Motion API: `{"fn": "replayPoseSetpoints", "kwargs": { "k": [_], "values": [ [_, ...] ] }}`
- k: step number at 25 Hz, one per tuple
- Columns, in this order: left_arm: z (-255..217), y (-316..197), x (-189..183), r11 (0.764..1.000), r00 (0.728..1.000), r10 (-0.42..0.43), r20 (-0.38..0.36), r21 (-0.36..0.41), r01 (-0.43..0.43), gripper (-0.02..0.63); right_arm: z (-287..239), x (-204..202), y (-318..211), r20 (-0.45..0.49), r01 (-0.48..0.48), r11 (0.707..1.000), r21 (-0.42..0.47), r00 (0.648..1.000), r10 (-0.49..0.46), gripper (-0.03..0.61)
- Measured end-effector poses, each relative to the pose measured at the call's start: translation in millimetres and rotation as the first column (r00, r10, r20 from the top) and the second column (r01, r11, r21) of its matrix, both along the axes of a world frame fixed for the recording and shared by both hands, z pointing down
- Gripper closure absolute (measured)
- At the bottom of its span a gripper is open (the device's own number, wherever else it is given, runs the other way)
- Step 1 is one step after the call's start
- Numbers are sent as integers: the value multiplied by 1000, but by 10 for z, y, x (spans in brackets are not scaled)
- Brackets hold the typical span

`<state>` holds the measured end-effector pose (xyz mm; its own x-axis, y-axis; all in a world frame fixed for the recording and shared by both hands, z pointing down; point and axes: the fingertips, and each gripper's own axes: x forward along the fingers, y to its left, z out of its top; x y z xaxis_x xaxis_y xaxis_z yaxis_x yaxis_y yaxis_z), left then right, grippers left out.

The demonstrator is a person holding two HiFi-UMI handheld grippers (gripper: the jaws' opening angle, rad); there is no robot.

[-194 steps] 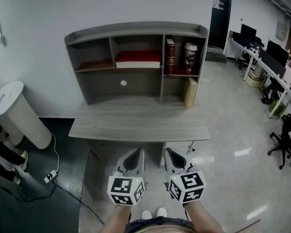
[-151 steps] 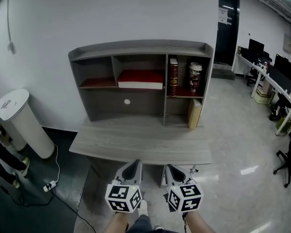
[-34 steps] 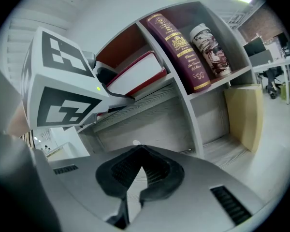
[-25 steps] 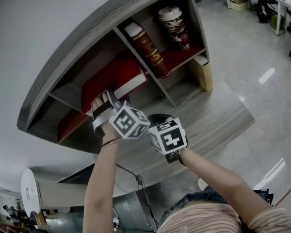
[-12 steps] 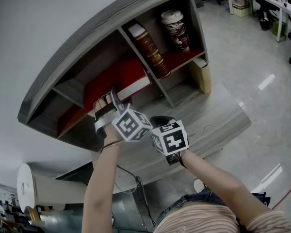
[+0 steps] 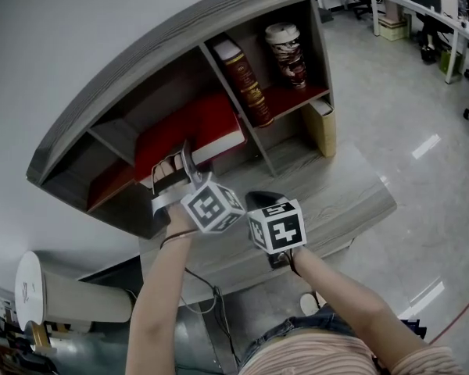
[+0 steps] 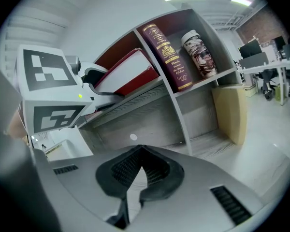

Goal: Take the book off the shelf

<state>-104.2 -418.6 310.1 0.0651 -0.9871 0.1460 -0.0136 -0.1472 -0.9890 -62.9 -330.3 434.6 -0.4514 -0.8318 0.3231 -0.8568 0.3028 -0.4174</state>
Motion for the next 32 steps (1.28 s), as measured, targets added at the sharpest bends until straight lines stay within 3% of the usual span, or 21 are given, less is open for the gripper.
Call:
{"fn": "replayPoseSetpoints", "kwargs": {
  "k": [32],
  "values": [
    [28,741,-13,998,998,46,-31,35,-45,356,187,41,248,-30,19,999,-39,999,-20,571]
  ]
}}
